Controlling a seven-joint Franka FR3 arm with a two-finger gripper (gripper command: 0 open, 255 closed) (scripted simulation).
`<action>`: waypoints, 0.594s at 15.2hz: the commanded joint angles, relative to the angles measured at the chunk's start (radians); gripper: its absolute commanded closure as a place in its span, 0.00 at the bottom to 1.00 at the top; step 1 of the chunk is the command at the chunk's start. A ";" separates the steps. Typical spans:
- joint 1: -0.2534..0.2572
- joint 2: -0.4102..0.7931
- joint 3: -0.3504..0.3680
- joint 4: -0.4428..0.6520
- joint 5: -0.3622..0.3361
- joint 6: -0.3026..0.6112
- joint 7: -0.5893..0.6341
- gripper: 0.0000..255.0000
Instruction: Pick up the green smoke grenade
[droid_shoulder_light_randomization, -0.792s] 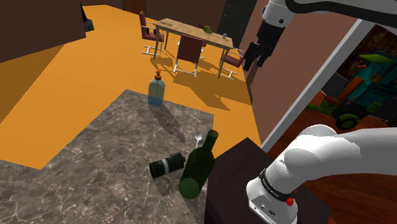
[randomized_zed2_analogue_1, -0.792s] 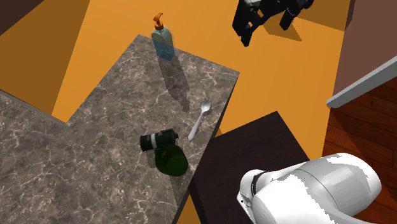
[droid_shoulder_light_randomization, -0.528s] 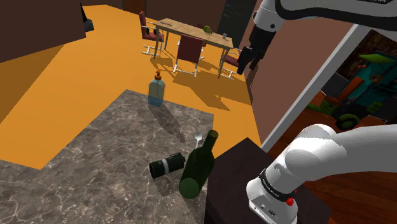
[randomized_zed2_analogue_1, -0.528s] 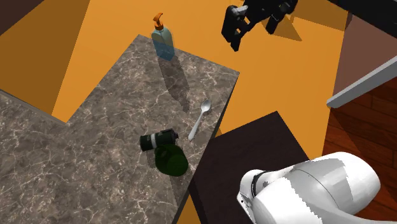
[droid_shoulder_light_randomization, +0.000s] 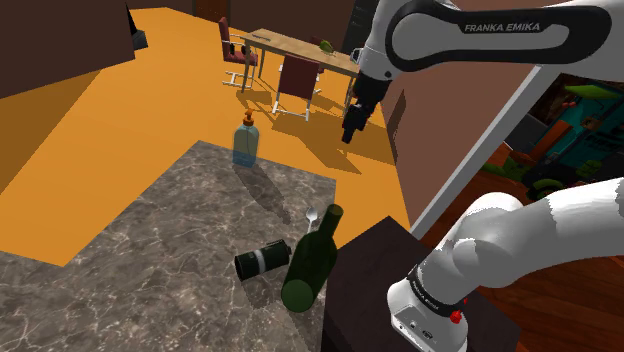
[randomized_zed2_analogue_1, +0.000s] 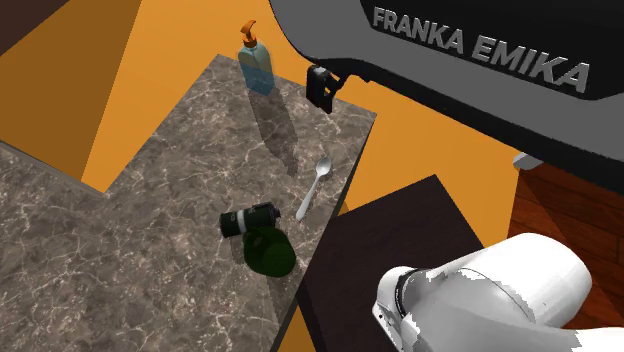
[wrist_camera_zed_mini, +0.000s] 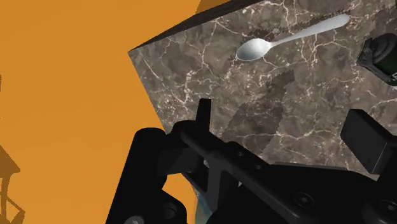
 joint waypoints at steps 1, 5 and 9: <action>0.032 0.045 0.013 -0.013 0.016 0.050 -0.026 0.00; 0.088 0.129 0.030 -0.042 0.039 0.146 -0.092 0.00; 0.143 0.218 0.052 -0.063 0.065 0.240 -0.158 0.00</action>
